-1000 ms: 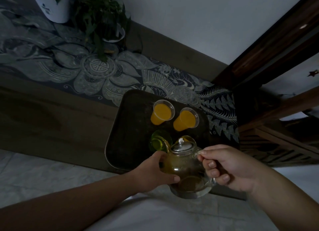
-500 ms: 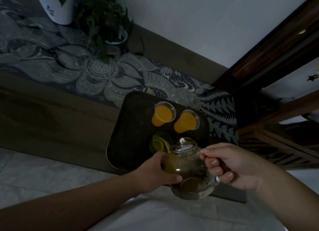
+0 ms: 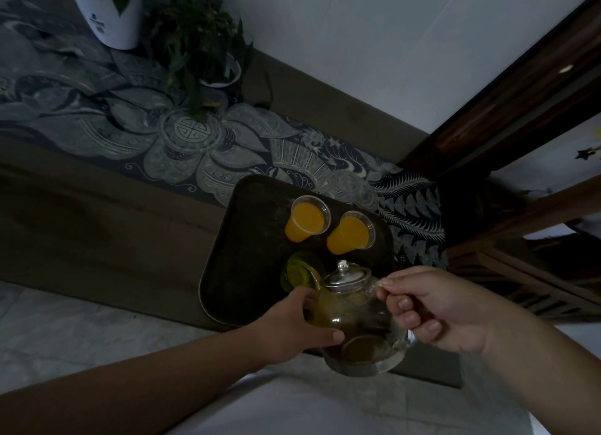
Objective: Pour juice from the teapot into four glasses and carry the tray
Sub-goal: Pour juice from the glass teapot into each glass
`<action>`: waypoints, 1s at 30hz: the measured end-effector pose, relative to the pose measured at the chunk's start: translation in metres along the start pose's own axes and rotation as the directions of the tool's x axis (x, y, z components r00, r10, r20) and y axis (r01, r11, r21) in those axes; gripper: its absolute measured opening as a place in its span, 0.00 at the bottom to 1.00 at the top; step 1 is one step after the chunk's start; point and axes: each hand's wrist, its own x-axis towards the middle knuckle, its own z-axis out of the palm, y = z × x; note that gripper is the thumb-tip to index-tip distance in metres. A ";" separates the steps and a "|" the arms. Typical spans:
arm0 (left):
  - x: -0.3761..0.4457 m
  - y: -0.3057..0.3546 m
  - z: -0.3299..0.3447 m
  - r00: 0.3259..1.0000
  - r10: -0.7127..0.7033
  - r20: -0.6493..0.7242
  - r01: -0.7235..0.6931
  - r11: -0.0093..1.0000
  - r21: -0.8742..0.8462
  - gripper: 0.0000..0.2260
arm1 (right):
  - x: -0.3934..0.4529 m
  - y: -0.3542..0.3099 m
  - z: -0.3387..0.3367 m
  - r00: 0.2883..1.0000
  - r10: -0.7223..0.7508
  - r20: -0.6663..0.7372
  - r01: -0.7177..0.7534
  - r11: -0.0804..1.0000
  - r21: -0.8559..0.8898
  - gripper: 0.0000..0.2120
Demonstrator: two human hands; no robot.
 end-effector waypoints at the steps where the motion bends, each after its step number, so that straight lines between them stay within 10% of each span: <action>1: 0.000 0.000 0.000 1.000 0.000 0.001 0.000 1.000 -0.005 0.39 | 0.000 0.000 0.000 1.000 0.000 0.001 0.000 1.000 -0.004 0.06; 30: -0.002 0.000 0.005 1.000 0.015 -0.003 -0.015 1.000 0.001 0.46 | -0.005 -0.006 0.002 1.000 0.012 -0.007 -0.012 0.999 -0.041 0.10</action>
